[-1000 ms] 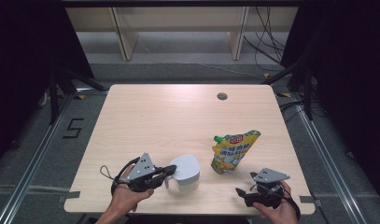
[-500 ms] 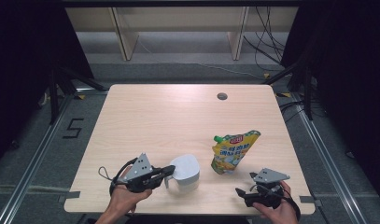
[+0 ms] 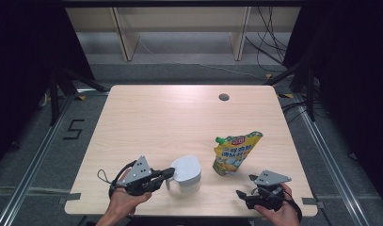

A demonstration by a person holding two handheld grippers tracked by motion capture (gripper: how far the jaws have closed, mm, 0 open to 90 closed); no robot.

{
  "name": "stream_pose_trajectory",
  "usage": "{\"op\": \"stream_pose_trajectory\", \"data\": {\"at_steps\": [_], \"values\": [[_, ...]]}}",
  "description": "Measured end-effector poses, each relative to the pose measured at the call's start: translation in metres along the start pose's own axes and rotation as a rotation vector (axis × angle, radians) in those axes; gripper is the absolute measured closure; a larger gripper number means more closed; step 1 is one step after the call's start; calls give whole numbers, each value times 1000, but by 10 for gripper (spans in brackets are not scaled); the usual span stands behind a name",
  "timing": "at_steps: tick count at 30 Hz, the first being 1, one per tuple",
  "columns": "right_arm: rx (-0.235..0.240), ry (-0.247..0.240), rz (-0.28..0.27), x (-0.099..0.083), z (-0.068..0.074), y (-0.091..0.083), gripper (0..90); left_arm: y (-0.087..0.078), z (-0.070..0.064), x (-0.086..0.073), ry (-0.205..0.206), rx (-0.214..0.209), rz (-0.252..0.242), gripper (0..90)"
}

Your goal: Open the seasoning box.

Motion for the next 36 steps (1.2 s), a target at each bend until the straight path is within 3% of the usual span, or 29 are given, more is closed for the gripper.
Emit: {"op": "stream_pose_trajectory", "data": {"at_steps": [3, 4, 7, 8, 13, 14, 18, 20, 31, 36], "values": [[18, -3, -36, 4, 4, -1, 308, 0, 0, -1, -9, 1, 1, 891], [37, -12, -74, 10, 8, -2, 365, -1, 0, -1, -13, 2, 0, 891], [73, -17, -96, 16, 16, -3, 416, -1, -1, -1, -14, -6, -2, 891], [88, -17, -104, 18, 19, -3, 445, -1, 0, -1, 5, -4, 0, 891], [106, -97, -186, 37, 35, -3, 589, -2, 0, -1, 2, 4, 5, 891], [113, -81, -188, 40, 40, -4, 615, -2, 0, -1, 1, 0, 1, 892], [118, -123, -228, 52, 45, 0, 717, -3, 1, -2, 11, -1, 5, 892], [123, -118, -234, 56, 47, 0, 745, -4, 0, -3, -10, 6, 7, 892], [163, -165, -287, 80, 57, 12, 853, -4, 1, -4, -5, -5, 1, 892], [169, -184, -278, 88, 63, 18, 893, -4, 0, -4, -22, -1, 2, 892]]}}
Point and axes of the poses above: each handheld gripper's, and its own axes: y roughly forward along the jaws, x roughly out of its top, z roughly to its left, the point moved 6 cm from there along y, roughly forward along the jaws, and after that the axes turned 2 degrees about x, right-handed, at the moved point
